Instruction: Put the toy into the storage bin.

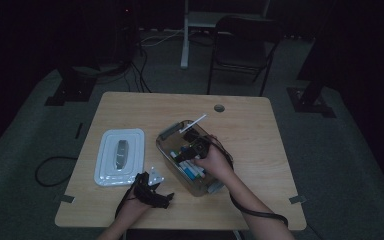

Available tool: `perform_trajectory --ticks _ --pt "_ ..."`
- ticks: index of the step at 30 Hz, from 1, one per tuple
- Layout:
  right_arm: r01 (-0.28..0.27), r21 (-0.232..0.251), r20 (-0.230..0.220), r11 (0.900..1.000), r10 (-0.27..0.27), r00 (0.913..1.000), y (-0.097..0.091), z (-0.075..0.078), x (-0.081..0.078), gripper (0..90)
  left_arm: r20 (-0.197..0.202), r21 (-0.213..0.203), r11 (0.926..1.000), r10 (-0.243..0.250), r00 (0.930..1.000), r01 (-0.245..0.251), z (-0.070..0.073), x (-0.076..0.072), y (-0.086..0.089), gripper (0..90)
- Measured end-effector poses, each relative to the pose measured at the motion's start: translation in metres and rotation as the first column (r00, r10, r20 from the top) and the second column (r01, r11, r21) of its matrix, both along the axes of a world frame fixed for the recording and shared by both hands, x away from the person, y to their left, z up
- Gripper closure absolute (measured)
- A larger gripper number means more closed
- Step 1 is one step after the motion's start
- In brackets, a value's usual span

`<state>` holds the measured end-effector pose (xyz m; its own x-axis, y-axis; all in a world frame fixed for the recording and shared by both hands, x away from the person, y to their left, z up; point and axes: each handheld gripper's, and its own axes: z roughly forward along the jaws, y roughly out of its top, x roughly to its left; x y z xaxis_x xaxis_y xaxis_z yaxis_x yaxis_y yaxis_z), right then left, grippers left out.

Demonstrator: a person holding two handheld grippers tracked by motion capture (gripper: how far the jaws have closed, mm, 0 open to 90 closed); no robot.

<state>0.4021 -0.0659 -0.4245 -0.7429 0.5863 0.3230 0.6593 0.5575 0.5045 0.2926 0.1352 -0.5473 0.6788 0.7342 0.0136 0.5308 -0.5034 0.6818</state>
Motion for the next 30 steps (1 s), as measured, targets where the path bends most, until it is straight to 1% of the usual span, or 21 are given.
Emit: perform_trajectory --ticks 2,3,4,5,6,8,10,11,13,14,15,17,18,19,20,21,23,24,25,28,30 --pt "0.025 0.045 0.044 0.9987 -0.027 0.9986 -0.015 0.010 -0.002 54.9 0.000 0.000 1.0000 0.000 1.0000 0.000 0.000 0.000 0.000 0.4" --pt "0.044 0.055 0.064 0.9975 -0.048 0.9968 -0.023 0.015 -0.002 53.4 0.000 0.000 1.0000 0.000 1.0000 0.000 0.000 0.000 0.000 0.4" --pt "0.044 0.055 0.064 0.9975 -0.048 0.9968 -0.023 0.015 -0.002 53.4 0.000 0.000 1.0000 0.000 1.0000 0.000 0.000 0.000 0.000 0.4" --pt "0.066 0.060 0.090 0.9960 -0.071 0.9934 -0.030 0.019 -0.002 52.9 0.001 -0.001 1.0000 0.001 1.0000 -0.001 0.000 0.000 0.000 0.4" --pt "0.111 0.072 0.120 0.9912 -0.119 0.9856 -0.046 0.024 -0.001 48.8 0.001 -0.001 1.0000 0.001 1.0000 -0.001 0.000 0.000 0.000 0.4" --pt "0.138 0.083 0.133 0.9870 -0.148 0.9801 -0.056 0.027 0.000 45.8 0.001 -0.001 1.0000 0.001 1.0000 -0.001 0.000 0.000 0.000 0.4" --pt "0.192 0.079 0.155 0.9783 -0.202 0.9671 -0.070 0.031 0.001 41.4 0.002 -0.001 1.0000 0.001 1.0000 -0.001 0.000 0.000 0.000 0.4" --pt "0.232 0.076 0.164 0.9698 -0.241 0.9564 -0.078 0.032 0.002 40.3 0.002 -0.001 1.0000 0.001 1.0000 -0.001 0.000 0.000 0.000 0.4" --pt "0.277 0.090 0.180 0.9567 -0.289 0.9403 -0.091 0.031 0.004 44.6 0.002 -0.001 1.0000 0.001 1.0000 -0.001 0.000 0.000 0.000 0.4" --pt "0.290 0.096 0.181 0.9521 -0.303 0.9355 -0.096 0.031 0.005 44.6 0.002 0.000 1.0000 0.001 1.0000 -0.001 0.000 0.000 0.000 0.4" --pt "0.308 0.106 0.189 0.9455 -0.323 0.9273 -0.102 0.029 0.007 44.9 0.002 -0.003 1.0000 0.003 1.0000 -0.003 0.000 0.000 0.000 0.4" --pt "0.351 0.089 0.211 0.9322 -0.362 0.9081 -0.115 0.023 0.012 46.1 0.000 0.000 1.0000 0.001 1.0000 -0.001 0.000 0.000 0.000 0.4" --pt "0.368 0.088 0.204 0.9258 -0.378 0.9030 -0.119 0.020 0.015 51.1 0.000 0.000 1.0000 0.000 1.0000 0.000 0.000 0.000 0.000 0.4" --pt "0.386 0.096 0.189 0.9175 -0.398 0.8979 -0.126 0.014 0.019 52.3 0.000 0.000 1.0000 0.000 1.0000 0.000 0.000 0.000 0.000 0.4" --pt "0.397 0.092 0.181 0.9130 -0.408 0.8949 -0.129 0.009 0.021 52.0 0.000 0.000 1.0000 0.000 1.0000 0.000 0.000 0.000 0.000 0.4" --pt "0.410 0.076 0.167 0.9089 -0.417 0.8933 -0.133 0.003 0.025 53.3 0.000 0.000 1.0000 0.000 1.0000 0.000 0.000 0.000 0.000 0.4" --pt "0.425 0.064 0.146 0.9031 -0.429 0.8912 -0.138 -0.011 0.031 54.4 0.000 0.000 1.0000 0.000 1.0000 0.000 0.000 0.000 0.000 0.4" --pt "0.426 0.047 0.128 0.9035 -0.428 0.8944 -0.139 -0.020 0.034 53.5 0.000 0.000 1.0000 0.000 1.0000 0.000 0.000 0.000 0.000 0.4" --pt "0.427 0.032 0.123 0.9037 -0.427 0.8956 -0.139 -0.025 0.036 53.7 -0.001 0.000 1.0000 0.000 1.0000 0.000 0.000 0.000 0.000 0.4" --pt "0.437 -0.006 0.082 0.8994 -0.435 0.8966 -0.139 -0.047 0.044 55.6 -0.001 0.000 1.0000 0.000 1.0000 0.000 0.000 0.000 0.000 0.4" --pt "0.428 -0.021 0.058 0.9035 -0.426 0.9027 -0.137 -0.060 0.048 55.9 0.000 0.000 1.0000 0.000 1.0000 0.000 0.000 0.000 0.000 0.4"
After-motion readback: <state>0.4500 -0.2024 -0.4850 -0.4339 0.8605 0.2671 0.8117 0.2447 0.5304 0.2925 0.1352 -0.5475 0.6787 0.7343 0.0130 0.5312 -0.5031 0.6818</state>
